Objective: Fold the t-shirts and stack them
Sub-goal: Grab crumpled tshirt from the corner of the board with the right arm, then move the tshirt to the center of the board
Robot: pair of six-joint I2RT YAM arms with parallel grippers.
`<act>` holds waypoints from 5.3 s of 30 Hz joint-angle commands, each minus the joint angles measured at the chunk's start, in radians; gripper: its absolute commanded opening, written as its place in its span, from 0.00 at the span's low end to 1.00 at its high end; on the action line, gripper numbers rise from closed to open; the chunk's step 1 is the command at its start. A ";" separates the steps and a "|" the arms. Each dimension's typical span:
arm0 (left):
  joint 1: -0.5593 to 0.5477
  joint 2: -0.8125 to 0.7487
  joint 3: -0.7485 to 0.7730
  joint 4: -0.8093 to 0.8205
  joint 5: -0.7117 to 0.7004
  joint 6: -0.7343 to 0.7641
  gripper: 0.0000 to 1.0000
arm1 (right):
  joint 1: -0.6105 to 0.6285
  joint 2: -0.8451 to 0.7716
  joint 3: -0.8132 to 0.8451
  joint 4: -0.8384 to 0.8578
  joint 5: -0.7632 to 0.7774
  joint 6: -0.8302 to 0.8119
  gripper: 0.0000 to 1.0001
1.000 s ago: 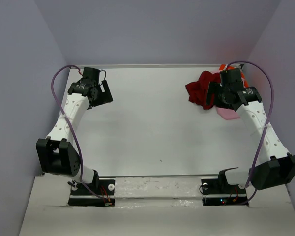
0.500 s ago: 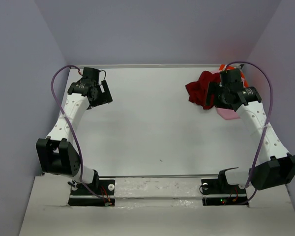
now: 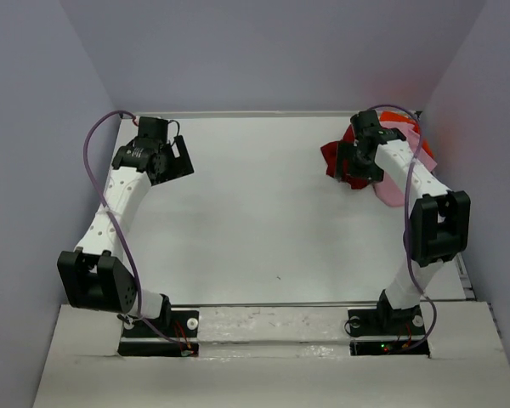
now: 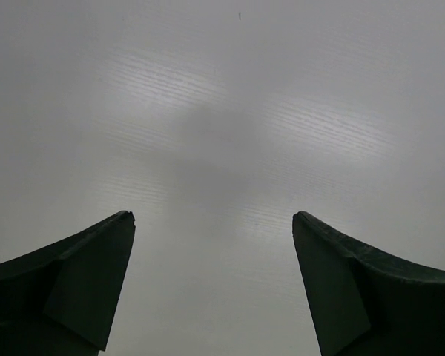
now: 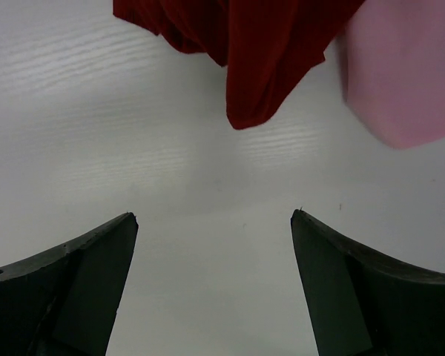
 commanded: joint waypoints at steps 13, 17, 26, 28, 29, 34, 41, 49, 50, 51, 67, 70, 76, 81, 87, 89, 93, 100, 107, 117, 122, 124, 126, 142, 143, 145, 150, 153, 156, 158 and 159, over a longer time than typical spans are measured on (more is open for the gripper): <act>0.009 -0.072 -0.040 0.064 0.082 0.123 0.99 | -0.194 0.180 0.296 0.207 -0.180 -0.089 0.91; 0.009 -0.095 -0.040 0.079 0.048 0.112 0.99 | -0.194 0.234 0.322 0.193 -0.217 -0.086 0.89; 0.010 -0.034 -0.023 0.070 0.148 0.097 0.83 | -0.194 0.248 0.343 0.189 -0.321 -0.069 0.86; 0.010 -0.029 -0.026 0.079 0.160 0.095 0.83 | -0.194 0.252 0.354 0.179 -0.320 -0.072 0.80; 0.010 -0.025 -0.026 0.081 0.160 0.095 0.84 | -0.194 0.256 0.360 0.175 -0.315 -0.073 0.76; 0.012 -0.014 -0.021 0.078 0.151 0.098 0.99 | -0.194 0.276 0.385 0.133 -0.318 -0.072 0.75; 0.016 0.000 -0.018 0.082 0.160 0.103 0.99 | -0.194 0.326 0.372 0.109 -0.309 -0.058 0.00; 0.027 -0.006 -0.009 0.078 0.160 0.109 0.99 | -0.237 0.227 0.601 0.078 -0.312 -0.038 0.00; 0.027 -0.008 -0.012 0.079 0.163 0.111 0.99 | -0.268 0.208 0.627 0.090 -0.387 0.009 0.00; 0.027 -0.009 -0.018 0.084 0.164 0.108 0.99 | -0.268 0.185 0.632 0.154 -0.573 0.038 0.00; 0.027 -0.011 -0.037 0.117 0.218 0.077 0.99 | 0.286 0.374 1.156 -0.348 -1.250 0.092 0.00; 0.027 -0.022 -0.035 0.116 0.214 0.079 0.99 | 0.289 0.252 1.141 0.023 -1.430 0.290 0.00; 0.027 -0.055 -0.050 0.121 0.214 0.068 0.99 | -0.177 -0.108 0.641 0.834 -1.332 0.828 0.00; 0.029 -0.082 -0.067 0.117 0.217 0.065 0.99 | -0.322 -0.064 0.713 0.426 -1.368 0.657 0.00; 0.027 -0.101 -0.069 0.116 0.209 0.069 0.99 | -0.079 -0.050 0.660 -0.097 -1.078 0.207 0.00; 0.029 -0.108 -0.072 0.119 0.217 0.066 0.99 | -0.069 -0.031 0.655 -0.205 -0.959 0.114 0.00; 0.027 -0.114 -0.076 0.119 0.221 0.065 0.99 | -0.069 -0.018 0.782 -0.266 -0.718 0.087 0.00; 0.029 -0.103 -0.072 0.122 0.227 0.068 0.99 | 0.065 0.205 1.106 -0.511 -0.788 0.015 0.00; 0.027 -0.097 -0.049 0.117 0.230 0.072 0.99 | 0.083 0.101 0.925 -0.480 -0.366 0.040 0.00; 0.027 -0.098 -0.069 0.133 0.246 0.066 0.99 | 0.201 0.170 0.906 -0.480 0.001 -0.006 0.00; 0.029 -0.094 -0.058 0.131 0.246 0.072 0.99 | 0.307 0.188 0.827 -0.384 -0.512 0.045 0.00; 0.027 -0.098 -0.058 0.137 0.253 0.071 0.99 | 0.341 0.185 0.837 -0.310 -0.609 0.078 0.00; 0.027 -0.102 -0.063 0.145 0.278 0.069 0.99 | 0.350 0.226 0.889 -0.289 -0.736 0.127 0.00; 0.029 -0.126 -0.052 0.151 0.263 0.046 0.99 | 0.260 0.145 0.908 -0.031 -0.937 0.248 0.00; 0.029 -0.128 -0.052 0.151 0.252 0.042 0.99 | 0.260 0.141 0.890 0.029 -0.979 0.287 0.00; 0.029 -0.137 -0.053 0.159 0.235 0.033 0.99 | 0.260 0.160 0.931 0.139 -1.040 0.354 0.00; 0.029 -0.169 -0.058 0.186 0.227 0.000 0.99 | 0.212 0.134 0.917 0.441 -1.128 0.581 0.00; 0.030 -0.181 -0.072 0.197 0.227 -0.021 0.99 | 0.212 0.165 0.958 0.479 -1.192 0.655 0.00; 0.030 -0.198 -0.089 0.214 0.220 -0.035 0.99 | 0.249 0.179 0.962 0.646 -1.232 0.793 0.00; 0.030 -0.210 -0.102 0.234 0.211 -0.052 0.99 | 0.279 0.214 0.922 0.939 -1.274 1.039 0.00; 0.032 -0.212 -0.115 0.240 0.207 -0.058 0.99 | 0.289 0.235 0.940 1.004 -1.280 1.101 0.00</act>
